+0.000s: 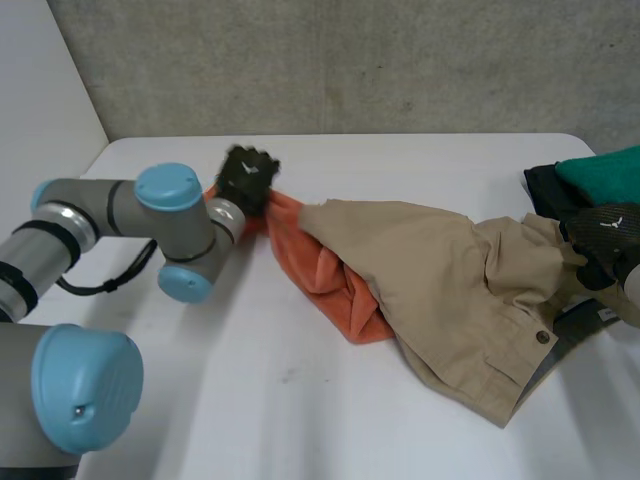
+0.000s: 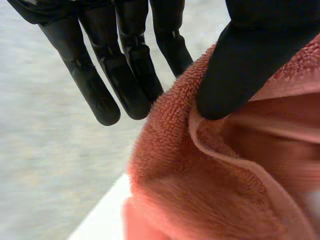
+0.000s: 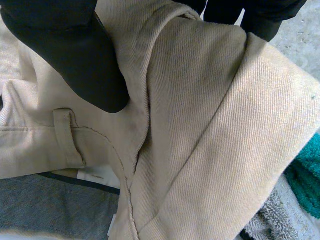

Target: Fold the laundry.

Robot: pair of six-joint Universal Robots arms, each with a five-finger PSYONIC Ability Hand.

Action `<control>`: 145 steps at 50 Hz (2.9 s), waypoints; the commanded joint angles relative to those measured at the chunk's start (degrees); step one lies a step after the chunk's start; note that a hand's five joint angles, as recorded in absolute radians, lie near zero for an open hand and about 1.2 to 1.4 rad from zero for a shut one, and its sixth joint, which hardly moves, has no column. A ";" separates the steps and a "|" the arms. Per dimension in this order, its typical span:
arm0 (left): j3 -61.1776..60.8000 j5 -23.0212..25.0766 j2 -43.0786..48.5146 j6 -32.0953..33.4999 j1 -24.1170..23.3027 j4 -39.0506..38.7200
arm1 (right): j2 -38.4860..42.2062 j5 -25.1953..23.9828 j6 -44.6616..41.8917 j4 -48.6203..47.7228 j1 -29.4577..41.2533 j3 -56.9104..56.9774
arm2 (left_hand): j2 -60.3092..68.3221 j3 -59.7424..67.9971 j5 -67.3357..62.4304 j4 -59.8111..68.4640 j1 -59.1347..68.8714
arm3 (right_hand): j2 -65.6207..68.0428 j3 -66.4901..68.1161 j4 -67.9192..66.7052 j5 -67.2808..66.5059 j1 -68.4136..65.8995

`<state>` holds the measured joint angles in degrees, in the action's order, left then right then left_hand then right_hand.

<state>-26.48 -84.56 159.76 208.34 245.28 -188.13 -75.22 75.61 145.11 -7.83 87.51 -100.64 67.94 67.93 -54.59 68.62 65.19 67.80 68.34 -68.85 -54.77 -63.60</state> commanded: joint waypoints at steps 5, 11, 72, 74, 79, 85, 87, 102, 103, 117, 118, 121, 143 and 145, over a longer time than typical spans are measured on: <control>-6.74 -14.31 -15.08 0.40 14.42 -10.32 | -0.71 -0.81 0.09 -0.08 1.43 -0.87 | 12.06 12.07 -15.41 11.38 14.81 | 12.20 11.66 -11.15 -15.23 -16.40; -8.77 -14.93 -19.66 0.49 22.60 -11.29 | -1.68 -0.99 0.27 -0.08 3.89 -2.01 | 12.06 12.07 -15.41 11.38 14.81 | 12.20 11.66 -11.15 -15.23 -16.40; -40.68 5.21 -20.27 2.07 19.97 -7.50 | -0.28 0.59 -0.79 -1.48 8.64 -3.95 | 12.06 12.07 -15.41 11.38 14.81 | 12.20 11.66 -11.15 -15.23 -16.40; -38.75 -0.74 -19.84 1.90 21.02 -10.04 | -0.28 0.68 -0.88 -1.48 8.64 -3.95 | 12.06 12.07 -15.41 11.38 14.81 | 12.20 11.66 -11.15 -15.23 -16.40; -34.35 -11.49 -19.83 1.64 24.36 -14.01 | -0.36 0.77 -0.88 -1.48 8.73 -3.95 | 12.06 12.07 -15.41 11.38 14.81 | 12.20 11.66 -11.15 -15.23 -16.40; -33.99 -7.65 -21.41 0.32 26.04 -11.29 | -0.54 0.77 -0.79 -1.48 8.73 -3.86 | 12.06 12.07 -15.41 11.38 14.81 | 12.20 11.66 -11.15 -15.23 -16.40; -34.96 -5.18 -21.85 0.14 26.30 -10.50 | -0.63 0.77 -0.88 -1.48 8.73 -3.95 | 12.06 12.07 -15.41 11.38 14.81 | 12.20 11.66 -11.15 -15.23 -16.40; -49.63 6.50 -29.76 -0.04 24.63 -8.21 | -0.80 0.77 -0.88 -1.39 8.38 -3.95 | -50.16 -50.15 46.81 -50.84 -47.41 | 12.20 11.66 -11.15 -15.23 -16.40; -50.25 7.73 -30.11 -0.04 24.63 -8.30 | -0.80 0.77 -0.88 -1.39 8.38 -3.95 | -50.00 -49.99 46.64 -50.67 -47.24 | 12.20 11.66 -11.15 -15.23 -16.40; -40.34 8.02 -19.49 1.20 25.77 -10.15 | -0.72 0.86 -0.88 -1.48 8.55 -4.12 | 5.77 5.78 -9.12 5.10 8.53 | 12.20 11.66 -11.15 -15.23 -16.40; -39.45 7.22 -19.22 1.11 25.95 -10.41 | -0.63 0.86 -0.88 -1.48 8.55 -4.12 | 11.99 12.00 -15.35 11.32 14.75 | 12.20 11.66 -11.15 -15.23 -16.40; -36.03 0.41 -19.65 0.15 26.91 -11.54 | -0.71 0.86 -0.88 -1.48 8.46 -3.95 | 12.06 12.07 -15.41 11.38 14.81 | 12.20 11.66 -11.15 -15.23 -16.40; -56.04 1.76 -37.05 -1.53 23.84 -16.47 | -2.21 -2.04 -0.96 0.71 13.56 -1.05 | -55.21 -55.20 51.86 -55.88 -52.45 | 12.20 11.66 -11.15 -15.23 -16.40; -60.08 2.47 -40.56 -1.62 22.70 -18.14 | -3.17 -3.09 -1.23 1.77 14.70 0.00 | -55.54 -55.53 52.19 -56.22 -52.79 | 12.20 11.66 -11.15 -15.23 -16.40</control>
<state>-76.96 -85.20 127.08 206.97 270.13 -203.13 -77.04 74.56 144.24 -7.99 100.10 -102.47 14.23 14.58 -3.85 13.96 13.62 67.80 68.61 -68.85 -54.75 -63.60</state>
